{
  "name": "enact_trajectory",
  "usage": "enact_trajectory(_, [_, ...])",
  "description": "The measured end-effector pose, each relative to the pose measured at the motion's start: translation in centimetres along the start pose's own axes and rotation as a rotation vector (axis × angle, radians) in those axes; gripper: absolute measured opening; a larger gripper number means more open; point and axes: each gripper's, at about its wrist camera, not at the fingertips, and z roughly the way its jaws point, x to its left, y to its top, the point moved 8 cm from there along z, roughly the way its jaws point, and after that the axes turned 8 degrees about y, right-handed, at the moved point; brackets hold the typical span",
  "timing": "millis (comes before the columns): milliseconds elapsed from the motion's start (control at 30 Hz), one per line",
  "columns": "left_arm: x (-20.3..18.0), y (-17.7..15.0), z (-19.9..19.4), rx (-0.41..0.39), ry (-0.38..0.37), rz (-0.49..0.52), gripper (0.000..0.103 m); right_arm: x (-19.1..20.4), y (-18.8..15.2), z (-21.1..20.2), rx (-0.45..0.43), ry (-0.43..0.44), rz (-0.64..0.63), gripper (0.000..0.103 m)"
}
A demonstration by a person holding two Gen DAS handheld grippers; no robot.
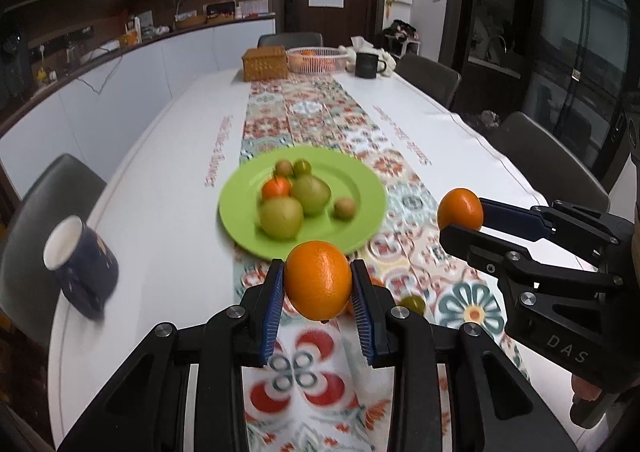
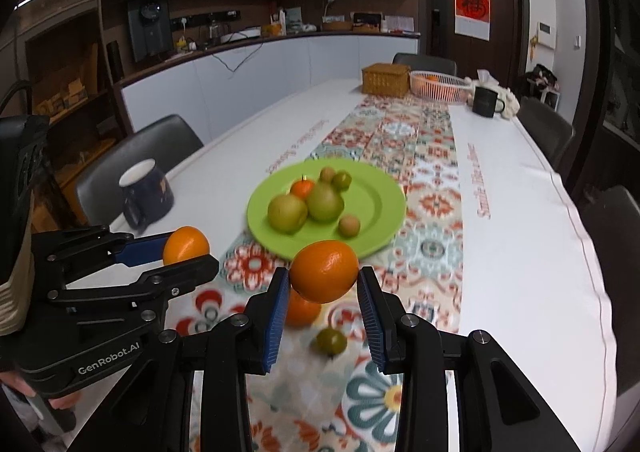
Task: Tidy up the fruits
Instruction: 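Carry both tangerines with both tools over the green plate, then release both tangerines onto the plate and open both tools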
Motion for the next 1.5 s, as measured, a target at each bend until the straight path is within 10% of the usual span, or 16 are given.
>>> enact_trajectory(767, [3.0, 8.3, 11.3, 0.042, -0.005, 0.045, 0.032, -4.6, 7.4, 10.1, 0.063, -0.014, 0.028, 0.036])
enact_trajectory(1500, [2.5, 9.5, 18.9, 0.14, 0.001, 0.058, 0.041, -7.6, 6.8, 16.9, 0.145, -0.002, 0.093, 0.037])
